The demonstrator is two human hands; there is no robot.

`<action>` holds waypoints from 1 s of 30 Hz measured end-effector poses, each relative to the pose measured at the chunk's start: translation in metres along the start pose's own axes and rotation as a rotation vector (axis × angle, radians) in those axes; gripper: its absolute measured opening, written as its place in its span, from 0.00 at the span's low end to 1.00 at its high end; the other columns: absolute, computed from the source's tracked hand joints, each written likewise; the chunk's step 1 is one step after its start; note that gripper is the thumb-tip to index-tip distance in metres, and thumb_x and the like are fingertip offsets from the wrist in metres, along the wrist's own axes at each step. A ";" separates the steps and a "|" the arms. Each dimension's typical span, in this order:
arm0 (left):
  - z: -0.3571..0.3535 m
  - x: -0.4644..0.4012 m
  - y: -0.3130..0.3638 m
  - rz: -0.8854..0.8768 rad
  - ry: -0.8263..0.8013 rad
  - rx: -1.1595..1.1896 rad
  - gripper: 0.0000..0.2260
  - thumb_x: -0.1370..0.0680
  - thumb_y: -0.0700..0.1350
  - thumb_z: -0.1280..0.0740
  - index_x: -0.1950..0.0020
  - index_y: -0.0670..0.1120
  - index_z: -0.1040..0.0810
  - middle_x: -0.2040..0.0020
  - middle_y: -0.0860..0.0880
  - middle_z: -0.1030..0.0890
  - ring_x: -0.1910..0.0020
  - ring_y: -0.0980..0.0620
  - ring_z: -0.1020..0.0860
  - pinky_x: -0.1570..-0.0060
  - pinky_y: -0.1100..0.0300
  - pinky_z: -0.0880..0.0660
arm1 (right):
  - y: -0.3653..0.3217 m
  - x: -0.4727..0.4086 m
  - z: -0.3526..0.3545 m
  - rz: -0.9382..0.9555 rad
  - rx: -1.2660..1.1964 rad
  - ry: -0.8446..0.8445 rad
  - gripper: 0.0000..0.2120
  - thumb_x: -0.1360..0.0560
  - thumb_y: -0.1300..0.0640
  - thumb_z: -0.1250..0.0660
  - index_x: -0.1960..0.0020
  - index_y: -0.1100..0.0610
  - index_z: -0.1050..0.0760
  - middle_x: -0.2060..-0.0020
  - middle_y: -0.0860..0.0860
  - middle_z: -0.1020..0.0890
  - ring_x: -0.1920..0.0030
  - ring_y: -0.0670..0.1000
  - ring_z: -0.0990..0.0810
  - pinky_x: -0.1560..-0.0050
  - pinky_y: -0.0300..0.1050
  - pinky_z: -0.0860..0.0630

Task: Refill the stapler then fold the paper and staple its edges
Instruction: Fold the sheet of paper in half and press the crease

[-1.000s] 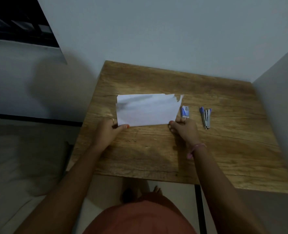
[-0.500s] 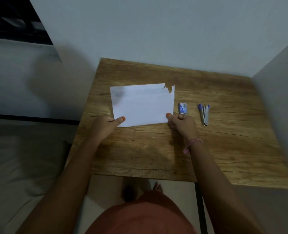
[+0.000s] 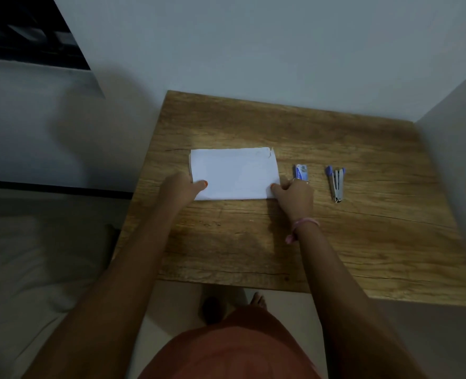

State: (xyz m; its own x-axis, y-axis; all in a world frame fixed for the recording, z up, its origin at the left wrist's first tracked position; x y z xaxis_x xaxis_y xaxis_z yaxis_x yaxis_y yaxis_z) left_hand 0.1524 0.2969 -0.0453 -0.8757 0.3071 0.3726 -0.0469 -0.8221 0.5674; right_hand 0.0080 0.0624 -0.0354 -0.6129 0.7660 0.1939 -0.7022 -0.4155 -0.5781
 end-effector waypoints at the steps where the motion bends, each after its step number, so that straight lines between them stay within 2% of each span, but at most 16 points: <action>1: 0.000 -0.001 0.001 -0.013 0.009 -0.021 0.16 0.22 0.55 0.34 0.54 0.41 0.23 0.63 0.47 0.24 0.66 0.54 0.26 0.69 0.63 0.36 | 0.000 0.000 0.000 -0.002 0.003 0.001 0.12 0.24 0.53 0.34 0.62 0.60 0.24 0.66 0.54 0.23 0.58 0.52 0.24 0.59 0.42 0.32; 6: -0.001 -0.004 -0.001 -0.043 -0.004 -0.097 0.16 0.23 0.52 0.31 0.47 0.38 0.21 0.58 0.45 0.24 0.66 0.54 0.28 0.66 0.62 0.32 | 0.001 -0.003 -0.002 0.001 0.018 -0.006 0.11 0.24 0.52 0.34 0.58 0.61 0.23 0.63 0.55 0.22 0.58 0.52 0.24 0.58 0.42 0.31; 13: -0.001 -0.004 -0.005 -0.021 -0.001 -0.088 0.17 0.23 0.54 0.31 0.47 0.39 0.21 0.61 0.48 0.24 0.67 0.54 0.27 0.68 0.64 0.32 | 0.000 -0.006 -0.003 0.024 0.046 -0.012 0.12 0.23 0.51 0.34 0.56 0.61 0.21 0.63 0.54 0.22 0.57 0.53 0.23 0.57 0.43 0.30; 19: -0.001 -0.003 -0.005 -0.032 -0.029 -0.073 0.18 0.24 0.53 0.30 0.47 0.38 0.21 0.61 0.47 0.24 0.64 0.51 0.23 0.61 0.58 0.26 | -0.001 -0.011 -0.006 0.017 0.096 -0.045 0.14 0.23 0.52 0.35 0.54 0.63 0.20 0.60 0.57 0.19 0.54 0.56 0.21 0.56 0.45 0.27; 24: -0.001 -0.002 -0.003 -0.039 -0.087 -0.073 0.17 0.25 0.52 0.29 0.52 0.37 0.20 0.56 0.40 0.18 0.60 0.45 0.19 0.59 0.54 0.25 | 0.000 -0.013 -0.007 0.004 0.088 -0.020 0.13 0.24 0.52 0.34 0.56 0.63 0.20 0.63 0.55 0.20 0.56 0.55 0.20 0.57 0.44 0.28; 27: -0.002 -0.002 -0.003 -0.041 -0.113 -0.067 0.16 0.26 0.52 0.27 0.55 0.37 0.20 0.56 0.39 0.18 0.58 0.44 0.19 0.61 0.55 0.27 | -0.001 -0.015 -0.007 0.004 0.084 -0.016 0.13 0.24 0.53 0.33 0.55 0.63 0.19 0.61 0.56 0.18 0.56 0.54 0.20 0.56 0.45 0.26; 30: -0.001 -0.001 -0.004 -0.027 -0.106 -0.052 0.16 0.27 0.51 0.27 0.54 0.37 0.20 0.55 0.39 0.18 0.59 0.44 0.19 0.62 0.56 0.28 | -0.001 -0.017 -0.008 -0.004 0.081 -0.019 0.12 0.24 0.53 0.33 0.55 0.62 0.19 0.62 0.55 0.19 0.58 0.53 0.21 0.57 0.43 0.29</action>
State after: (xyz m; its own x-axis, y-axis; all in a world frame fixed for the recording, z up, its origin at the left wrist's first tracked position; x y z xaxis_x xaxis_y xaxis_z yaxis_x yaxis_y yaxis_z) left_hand 0.1532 0.2988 -0.0490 -0.8181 0.3759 0.4352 -0.0965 -0.8357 0.5406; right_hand 0.0215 0.0536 -0.0443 -0.6166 0.7583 0.2116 -0.7311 -0.4517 -0.5114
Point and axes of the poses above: each hand's wrist, its own x-axis away from the middle knuckle, its own z-axis out of the back of the hand, y = z × x, the point moved 6 cm from there along -x, towards the middle knuckle
